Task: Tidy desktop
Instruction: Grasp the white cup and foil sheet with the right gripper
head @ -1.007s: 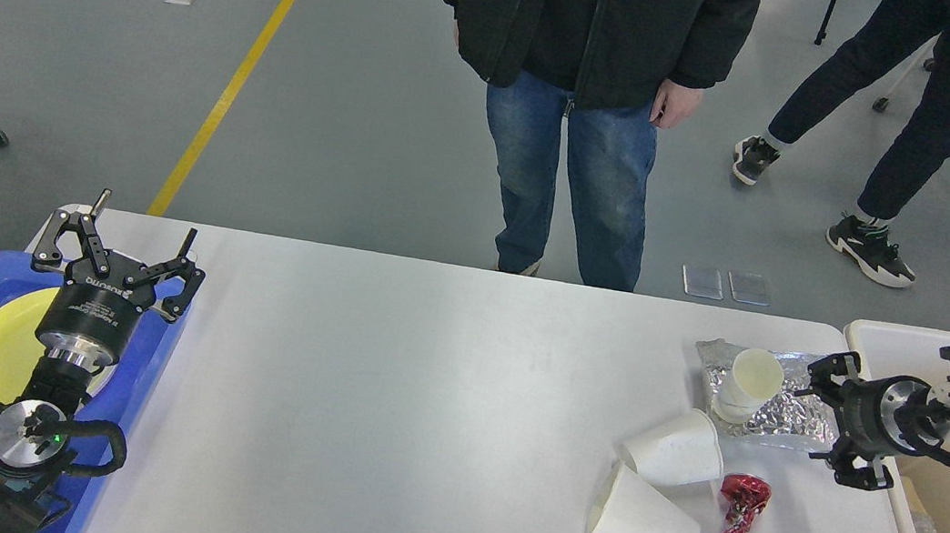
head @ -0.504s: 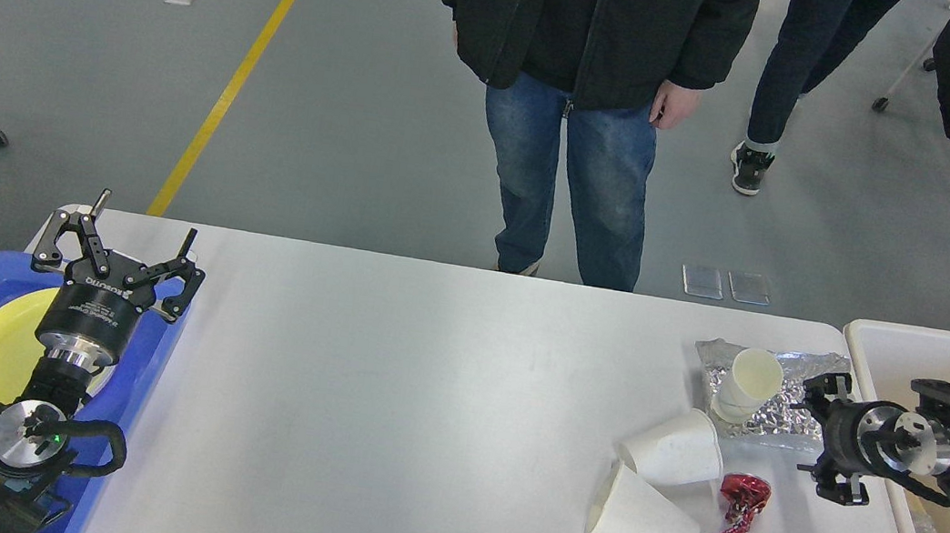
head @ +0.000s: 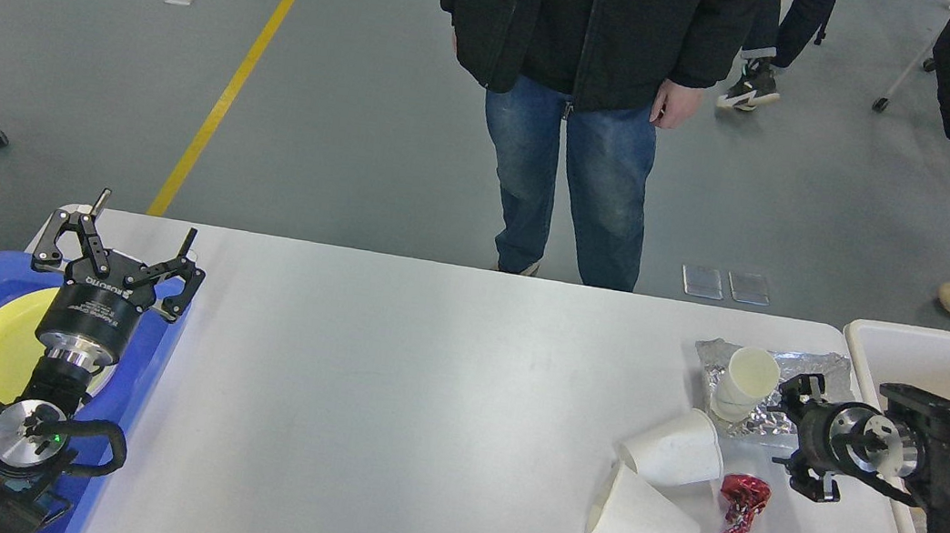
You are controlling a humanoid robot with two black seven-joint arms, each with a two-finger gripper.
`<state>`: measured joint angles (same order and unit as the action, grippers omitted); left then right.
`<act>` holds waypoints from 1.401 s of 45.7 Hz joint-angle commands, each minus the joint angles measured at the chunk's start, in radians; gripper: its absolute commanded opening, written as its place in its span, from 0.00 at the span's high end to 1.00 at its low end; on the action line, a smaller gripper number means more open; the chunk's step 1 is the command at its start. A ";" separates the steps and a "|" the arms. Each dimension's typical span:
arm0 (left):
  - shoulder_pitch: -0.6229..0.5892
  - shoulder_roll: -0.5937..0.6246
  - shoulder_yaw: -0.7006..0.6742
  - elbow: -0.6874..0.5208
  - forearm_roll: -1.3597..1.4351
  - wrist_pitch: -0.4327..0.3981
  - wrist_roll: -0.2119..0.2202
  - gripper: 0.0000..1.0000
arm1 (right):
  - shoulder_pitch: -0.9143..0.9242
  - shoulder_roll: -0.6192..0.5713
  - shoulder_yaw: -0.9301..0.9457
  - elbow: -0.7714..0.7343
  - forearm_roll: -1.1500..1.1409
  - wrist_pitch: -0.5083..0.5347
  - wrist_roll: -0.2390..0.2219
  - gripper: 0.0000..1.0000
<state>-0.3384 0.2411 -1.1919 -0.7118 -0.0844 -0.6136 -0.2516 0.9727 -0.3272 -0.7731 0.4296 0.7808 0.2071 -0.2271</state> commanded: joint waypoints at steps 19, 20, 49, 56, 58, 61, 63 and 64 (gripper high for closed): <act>-0.001 0.000 0.000 0.000 0.000 0.001 0.000 0.04 | -0.031 0.000 -0.002 -0.019 -0.002 -0.071 0.000 0.60; -0.001 0.001 0.000 0.000 0.000 0.002 0.000 0.04 | -0.031 0.002 -0.002 -0.019 -0.002 -0.071 0.000 0.61; -0.001 0.000 0.000 0.000 0.000 0.000 0.000 0.04 | -0.034 0.017 0.005 -0.019 -0.002 -0.074 0.002 0.87; -0.001 0.000 0.000 0.000 0.000 0.000 0.000 0.04 | -0.039 0.016 0.018 -0.020 -0.005 -0.072 0.003 0.98; -0.001 0.000 0.000 0.000 0.000 0.000 0.000 0.04 | -0.037 0.016 0.020 -0.020 -0.012 -0.072 0.002 0.98; -0.001 0.000 0.000 0.000 0.000 0.000 0.000 0.04 | -0.037 0.016 0.024 -0.020 -0.020 -0.075 0.002 0.98; -0.001 0.000 0.000 0.000 0.000 0.000 0.000 0.04 | -0.037 0.016 0.028 -0.020 -0.025 -0.075 0.002 0.98; 0.001 0.000 0.000 0.000 0.000 0.001 0.000 0.04 | -0.037 0.016 0.028 -0.020 -0.025 -0.074 0.000 0.98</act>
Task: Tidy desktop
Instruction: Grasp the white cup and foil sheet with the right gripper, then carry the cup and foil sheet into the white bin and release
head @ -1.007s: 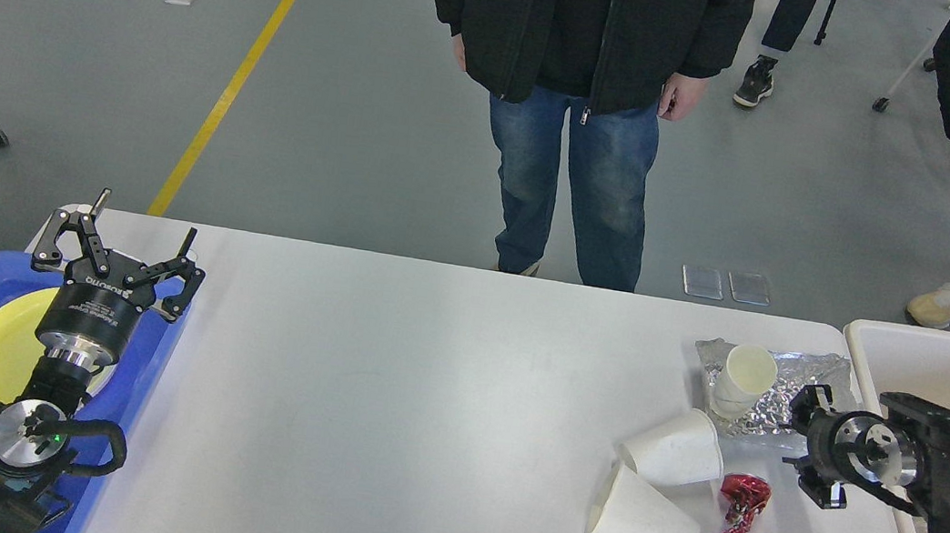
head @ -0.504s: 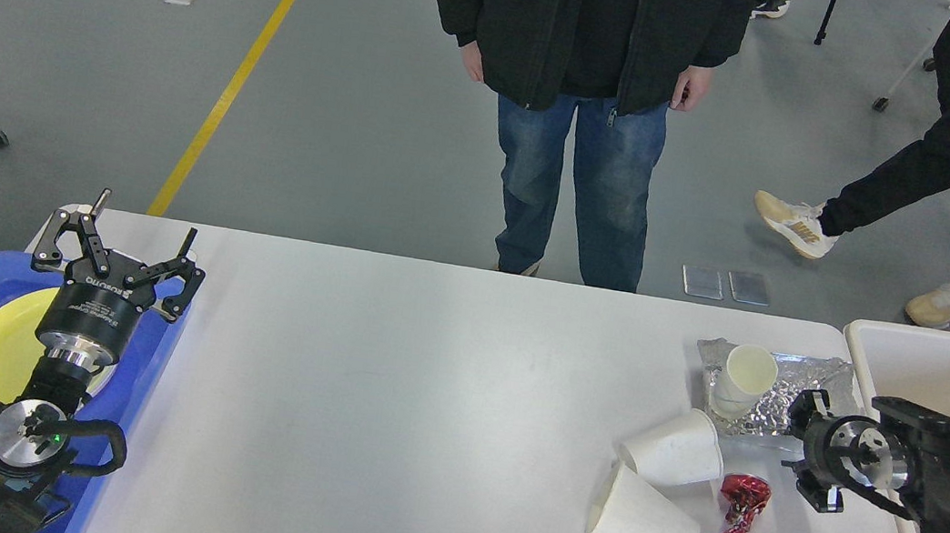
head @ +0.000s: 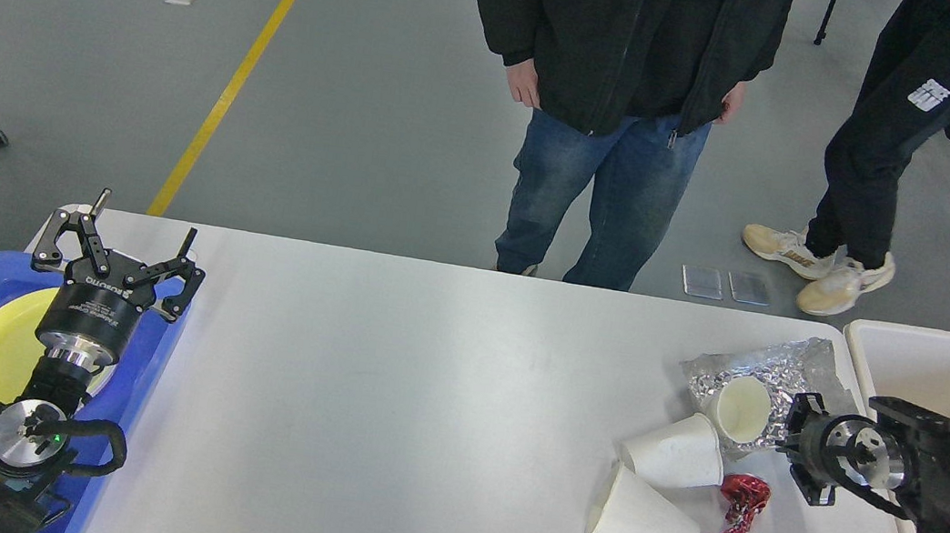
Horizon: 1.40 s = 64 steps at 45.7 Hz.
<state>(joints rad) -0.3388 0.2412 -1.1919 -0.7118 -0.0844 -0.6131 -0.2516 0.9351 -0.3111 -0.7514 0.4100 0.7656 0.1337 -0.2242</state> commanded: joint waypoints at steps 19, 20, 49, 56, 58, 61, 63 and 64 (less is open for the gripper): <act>0.000 0.000 0.000 0.000 0.000 0.001 0.000 0.04 | 0.073 -0.022 -0.003 0.058 -0.009 0.017 -0.109 1.00; 0.000 0.000 0.000 0.000 0.000 0.001 0.000 0.04 | 0.085 -0.029 -0.009 0.070 -0.011 0.017 -0.116 1.00; 0.000 0.000 0.000 0.000 0.000 0.001 0.000 0.04 | 0.721 -0.158 -0.440 0.616 -0.183 0.133 -0.175 1.00; 0.000 0.001 0.000 0.000 0.000 -0.001 0.000 0.04 | 0.886 -0.163 -0.512 0.740 -0.256 0.236 -0.172 1.00; 0.000 0.000 0.000 0.000 0.000 0.001 0.000 0.04 | 0.956 -0.172 -0.537 0.807 -0.270 0.271 -0.172 1.00; 0.000 0.000 0.000 0.000 0.000 -0.001 0.000 0.04 | 1.016 -0.174 -0.557 0.872 -0.290 0.291 -0.170 1.00; 0.000 0.000 0.000 0.000 0.000 -0.001 0.000 0.04 | 1.051 -0.174 -0.565 0.911 -0.305 0.299 -0.164 1.00; 0.000 0.000 0.000 0.000 0.000 0.001 0.000 0.04 | 1.070 -0.175 -0.569 0.930 -0.312 0.303 -0.161 1.00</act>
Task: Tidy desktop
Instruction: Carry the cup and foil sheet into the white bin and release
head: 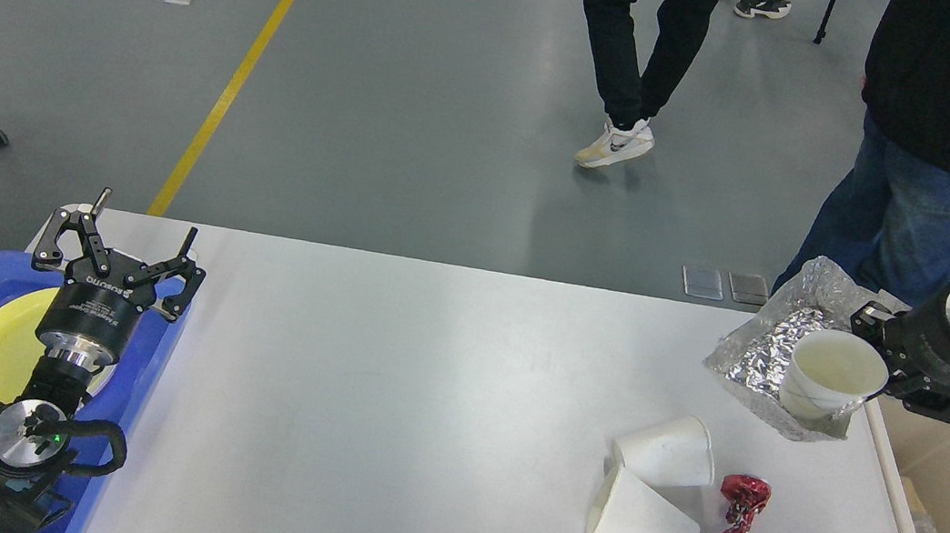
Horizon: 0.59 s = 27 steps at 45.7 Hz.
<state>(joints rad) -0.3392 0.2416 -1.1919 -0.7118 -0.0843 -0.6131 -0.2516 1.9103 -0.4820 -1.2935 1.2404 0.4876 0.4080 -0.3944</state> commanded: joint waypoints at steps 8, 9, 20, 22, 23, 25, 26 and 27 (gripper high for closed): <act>0.000 0.001 0.000 0.000 0.000 0.001 0.000 0.04 | 0.219 0.002 -0.072 0.223 -0.089 0.091 0.091 1.00; 0.000 0.001 0.000 0.000 0.000 0.000 0.000 0.04 | 0.228 0.003 -0.078 0.234 -0.092 0.095 0.106 1.00; 0.000 0.001 0.000 0.000 0.000 0.000 0.000 0.04 | 0.294 0.017 -0.161 0.297 -0.144 0.109 0.198 1.00; 0.000 0.001 0.000 0.000 0.000 0.000 0.000 0.04 | 0.303 0.013 -0.168 0.298 -0.155 0.114 0.207 1.00; 0.000 -0.001 0.000 0.000 0.000 0.001 0.000 0.04 | 0.305 0.011 -0.170 0.298 -0.159 0.114 0.207 1.00; 0.000 -0.001 0.000 0.000 0.000 0.000 0.000 0.04 | 0.303 0.006 -0.171 0.294 -0.162 0.112 0.207 1.00; 0.000 -0.001 0.000 0.000 0.000 0.000 0.000 0.04 | 0.300 0.002 -0.173 0.291 -0.162 0.112 0.207 1.00; 0.000 -0.001 0.000 0.000 0.000 0.001 0.000 0.04 | 0.297 -0.006 -0.173 0.289 -0.164 0.112 0.207 1.00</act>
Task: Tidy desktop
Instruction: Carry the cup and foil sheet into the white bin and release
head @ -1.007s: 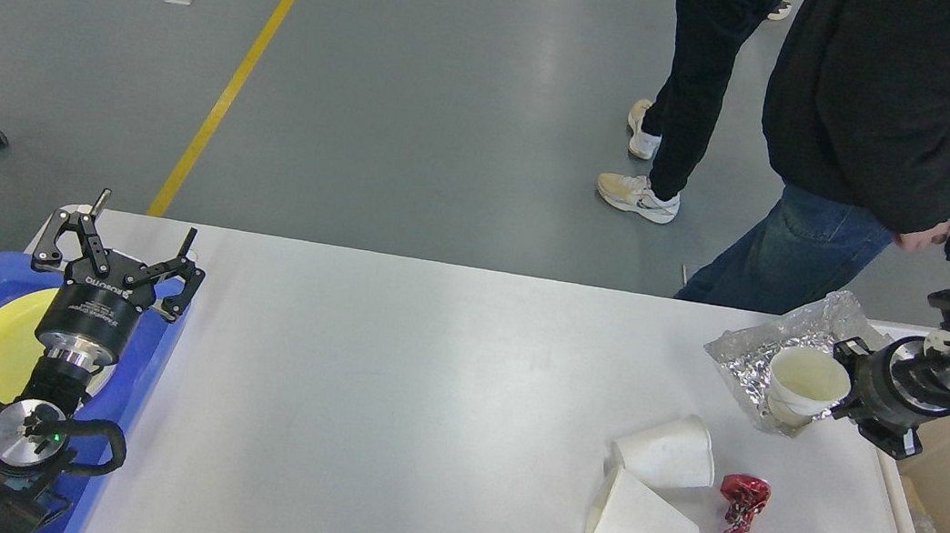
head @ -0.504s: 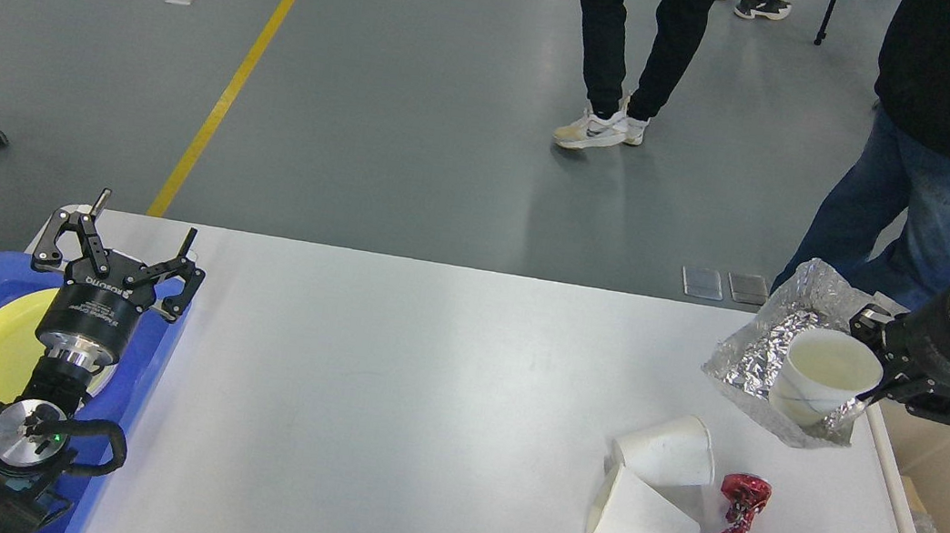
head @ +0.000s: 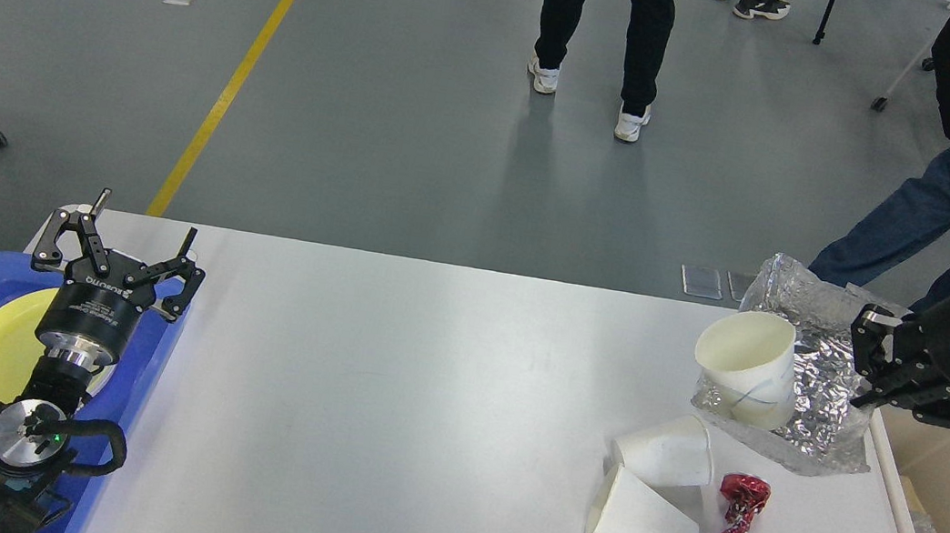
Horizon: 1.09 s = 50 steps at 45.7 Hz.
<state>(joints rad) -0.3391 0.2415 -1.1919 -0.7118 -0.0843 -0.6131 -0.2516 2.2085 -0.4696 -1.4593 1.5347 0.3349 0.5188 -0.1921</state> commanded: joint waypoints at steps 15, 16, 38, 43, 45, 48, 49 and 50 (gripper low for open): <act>0.000 -0.001 0.000 0.000 0.000 -0.001 0.000 0.04 | -0.104 -0.165 -0.006 -0.157 -0.027 -0.003 0.002 1.00; 0.000 -0.001 0.000 0.000 0.000 -0.001 0.000 0.04 | -0.118 -0.173 -0.004 -0.172 -0.027 -0.003 0.002 1.00; 0.000 0.001 0.000 0.000 0.000 0.001 0.000 0.04 | -0.679 -0.294 0.284 -0.774 -0.017 -0.002 0.002 1.00; 0.000 -0.001 0.000 0.000 0.000 -0.001 0.000 0.04 | -0.841 -0.290 0.413 -0.918 -0.020 -0.002 -0.006 1.00; 0.002 -0.001 0.000 0.000 0.000 -0.001 0.000 0.04 | -0.904 -0.285 0.463 -0.975 -0.022 -0.002 -0.006 1.00; 0.002 -0.001 0.000 0.000 0.000 -0.001 0.000 0.04 | -0.986 -0.281 0.536 -1.054 -0.022 -0.005 -0.006 1.00; 0.000 -0.001 0.000 0.000 0.000 -0.001 0.000 0.04 | -1.012 -0.278 0.559 -1.079 -0.022 -0.009 -0.007 1.00; 0.002 -0.001 0.000 0.000 0.000 -0.001 0.000 0.04 | -1.035 -0.271 0.580 -1.103 -0.022 -0.013 -0.006 1.00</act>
<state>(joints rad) -0.3380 0.2416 -1.1919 -0.7117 -0.0843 -0.6134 -0.2516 1.2890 -0.7541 -0.9810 0.5446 0.3137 0.5166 -0.1980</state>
